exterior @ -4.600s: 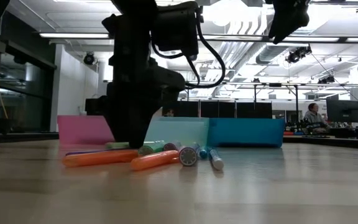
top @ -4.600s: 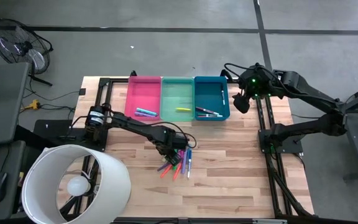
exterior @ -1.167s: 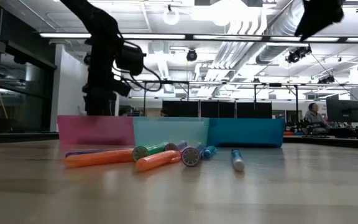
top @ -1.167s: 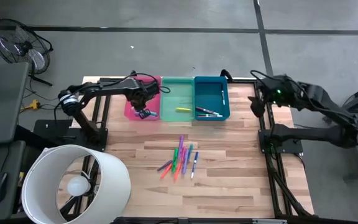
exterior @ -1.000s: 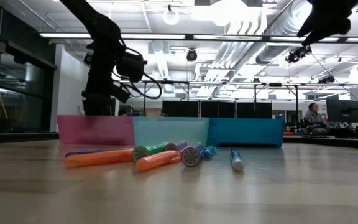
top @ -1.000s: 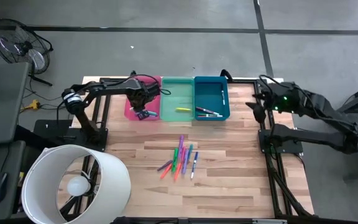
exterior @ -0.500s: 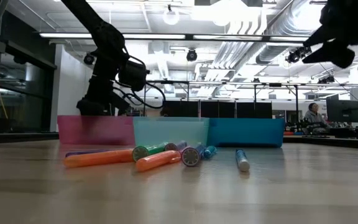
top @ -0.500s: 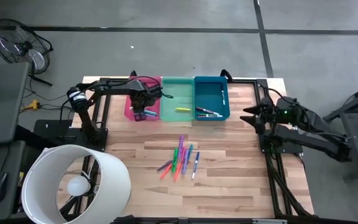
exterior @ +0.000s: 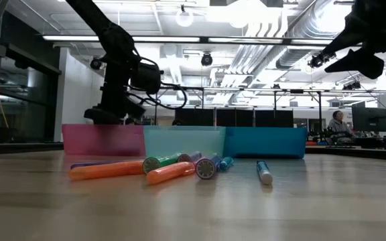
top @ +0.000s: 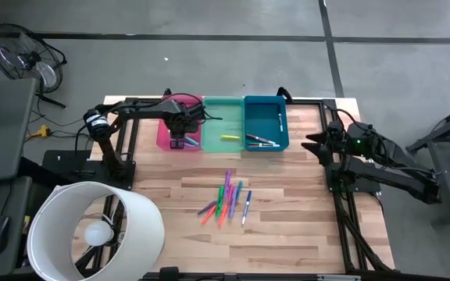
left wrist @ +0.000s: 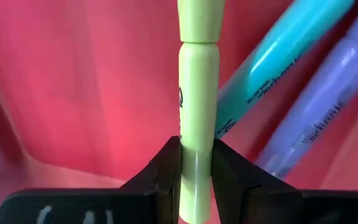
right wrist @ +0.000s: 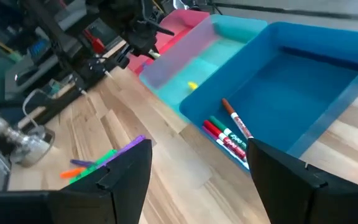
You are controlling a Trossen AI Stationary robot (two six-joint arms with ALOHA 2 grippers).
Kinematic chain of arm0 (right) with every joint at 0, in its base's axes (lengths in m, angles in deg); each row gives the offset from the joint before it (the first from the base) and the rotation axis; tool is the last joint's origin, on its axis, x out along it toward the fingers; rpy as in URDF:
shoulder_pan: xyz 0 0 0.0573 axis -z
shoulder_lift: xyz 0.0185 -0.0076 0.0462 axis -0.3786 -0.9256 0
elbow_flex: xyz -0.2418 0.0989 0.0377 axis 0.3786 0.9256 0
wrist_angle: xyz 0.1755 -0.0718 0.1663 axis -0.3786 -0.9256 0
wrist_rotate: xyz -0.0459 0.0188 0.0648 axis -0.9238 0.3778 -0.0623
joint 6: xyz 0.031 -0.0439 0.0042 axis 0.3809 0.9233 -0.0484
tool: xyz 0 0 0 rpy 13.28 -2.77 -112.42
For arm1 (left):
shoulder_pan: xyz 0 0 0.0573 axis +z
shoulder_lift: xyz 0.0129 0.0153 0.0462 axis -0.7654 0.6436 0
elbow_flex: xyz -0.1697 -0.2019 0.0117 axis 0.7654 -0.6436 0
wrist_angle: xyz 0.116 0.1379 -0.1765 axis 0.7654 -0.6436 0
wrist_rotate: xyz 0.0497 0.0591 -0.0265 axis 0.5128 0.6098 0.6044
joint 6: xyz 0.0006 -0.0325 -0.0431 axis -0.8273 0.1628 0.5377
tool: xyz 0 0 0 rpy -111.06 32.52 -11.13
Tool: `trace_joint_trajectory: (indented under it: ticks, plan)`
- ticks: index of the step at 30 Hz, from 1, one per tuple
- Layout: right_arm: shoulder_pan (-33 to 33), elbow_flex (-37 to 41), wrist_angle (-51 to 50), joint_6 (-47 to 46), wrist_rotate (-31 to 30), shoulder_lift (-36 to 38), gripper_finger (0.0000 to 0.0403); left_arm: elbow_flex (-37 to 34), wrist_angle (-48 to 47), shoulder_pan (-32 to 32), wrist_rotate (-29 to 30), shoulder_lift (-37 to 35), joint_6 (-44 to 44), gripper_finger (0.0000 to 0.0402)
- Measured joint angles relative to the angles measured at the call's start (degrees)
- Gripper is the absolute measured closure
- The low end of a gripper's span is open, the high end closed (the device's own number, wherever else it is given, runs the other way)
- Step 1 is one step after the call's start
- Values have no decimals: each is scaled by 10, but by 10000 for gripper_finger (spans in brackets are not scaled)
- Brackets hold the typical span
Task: Pick & Place Markers
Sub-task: Put the light green marker into the red bin
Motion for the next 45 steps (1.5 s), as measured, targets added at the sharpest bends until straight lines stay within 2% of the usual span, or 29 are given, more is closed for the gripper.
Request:
trace_joint_trajectory:
  ticks: [10, 20, 28, 32, 37, 45]
  plan:
    - [0, 0, 23, 22, 8, 0, 153, 0, 11, 0, -29, 0, -10, 345]
    - [-1, -1, 85, 118, 199, 0, 153, 0, 16, 1, -52, 1, -10, 345]
    - [0, 1, 109, 152, 199, -2, 153, 0, 13, 0, -60, 19, -16, 345]
    - [-1, 41, 179, 153, 206, -2, 153, 0, 14, 0, -63, 22, -19, 345]
    - [-1, 83, 229, 137, 205, -2, 153, 0, 11, 1, -76, 22, -10, 345]
    - [0, 93, 230, 72, 191, -3, 153, 0, 13, 1, -81, 22, -8, 345]
